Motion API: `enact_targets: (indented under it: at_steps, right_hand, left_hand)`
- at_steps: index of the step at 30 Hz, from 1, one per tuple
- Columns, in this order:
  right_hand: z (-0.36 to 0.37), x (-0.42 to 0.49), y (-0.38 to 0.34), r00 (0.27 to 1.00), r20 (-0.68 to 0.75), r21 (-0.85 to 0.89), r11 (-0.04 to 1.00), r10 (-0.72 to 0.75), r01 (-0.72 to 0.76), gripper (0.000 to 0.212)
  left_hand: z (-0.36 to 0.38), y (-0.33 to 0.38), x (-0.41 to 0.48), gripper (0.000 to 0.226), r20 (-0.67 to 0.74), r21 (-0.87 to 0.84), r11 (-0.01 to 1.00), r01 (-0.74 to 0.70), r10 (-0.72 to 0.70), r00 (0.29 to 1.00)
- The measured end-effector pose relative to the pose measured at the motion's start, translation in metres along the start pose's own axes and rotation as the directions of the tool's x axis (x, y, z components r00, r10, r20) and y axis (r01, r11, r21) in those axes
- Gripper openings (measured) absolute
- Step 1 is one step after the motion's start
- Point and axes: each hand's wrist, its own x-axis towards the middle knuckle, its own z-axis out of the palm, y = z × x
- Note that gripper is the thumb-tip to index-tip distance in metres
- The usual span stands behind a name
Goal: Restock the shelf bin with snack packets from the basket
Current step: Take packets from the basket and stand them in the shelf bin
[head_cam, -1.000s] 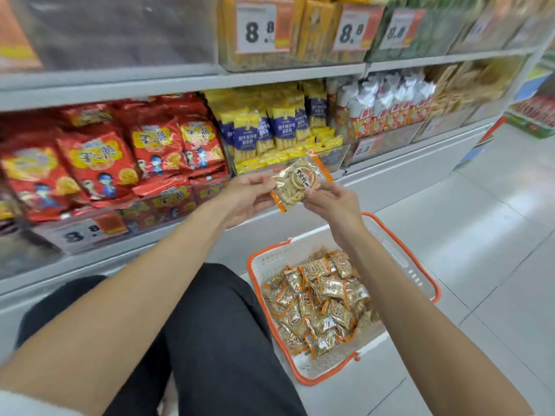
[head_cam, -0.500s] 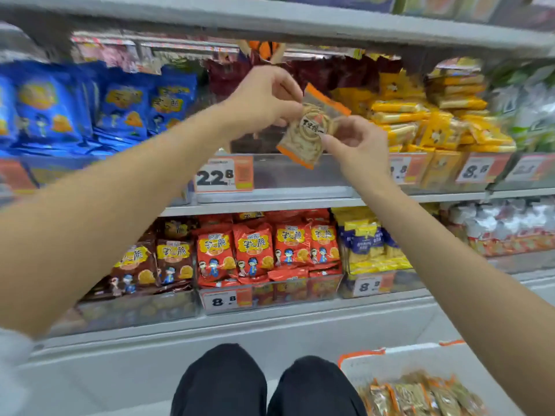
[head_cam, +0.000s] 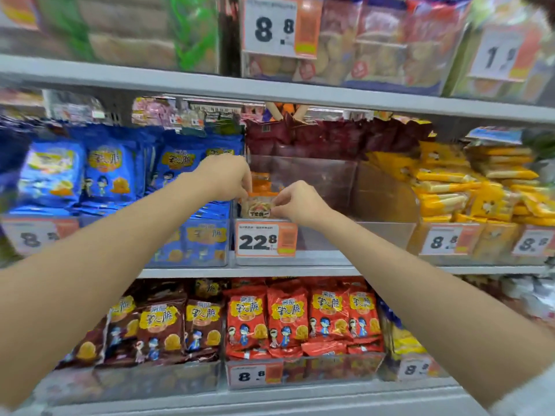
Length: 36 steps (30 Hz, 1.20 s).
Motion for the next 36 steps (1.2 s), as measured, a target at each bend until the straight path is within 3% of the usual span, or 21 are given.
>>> enact_targets:
  at_steps: [8,16,19,22,27,31,36]
  right_hand:
    - [0.007,0.020,-0.002,0.972,0.171,0.005,0.987,0.160,-0.163,0.021]
    - [0.009,0.018,0.002,0.964,0.142,0.056,0.970,0.225,-0.235,0.026]
    - [0.004,0.011,0.001,0.976,0.097,0.020,0.980,0.194,-0.197,0.024]
    - [0.000,-0.002,0.003,0.986,-0.142,0.027,0.996,0.085,-0.082,0.024]
    - [-0.004,-0.043,0.021,0.847,-0.517,0.103,0.973,-0.125,0.206,0.028]
    - [-0.005,-0.086,0.051,0.721,-0.656,0.017,0.951,-0.222,0.308,0.019]
    - [-0.007,-0.154,0.112,0.723,-0.682,0.041,0.982,-0.107,0.184,0.013]
  left_hand:
    - [0.010,0.020,0.015,0.009,0.013,0.373,0.925,0.072,-0.082,0.997]
    - [0.016,0.022,0.013,0.011,-0.067,0.391,0.910,0.140,-0.124,0.990]
    - [0.017,0.020,0.009,0.010,-0.127,0.324,0.932,0.160,-0.125,0.984]
    - [0.022,0.017,0.001,0.005,-0.271,0.212,0.968,0.137,-0.077,0.960]
    - [0.033,0.046,-0.024,0.007,-0.517,-0.205,0.978,0.045,-0.147,0.843]
    - [0.044,0.097,-0.040,0.010,-0.501,-0.366,0.929,-0.044,-0.157,0.851]
    - [0.080,0.178,-0.051,0.013,-0.418,-0.470,0.862,-0.190,-0.027,0.908]
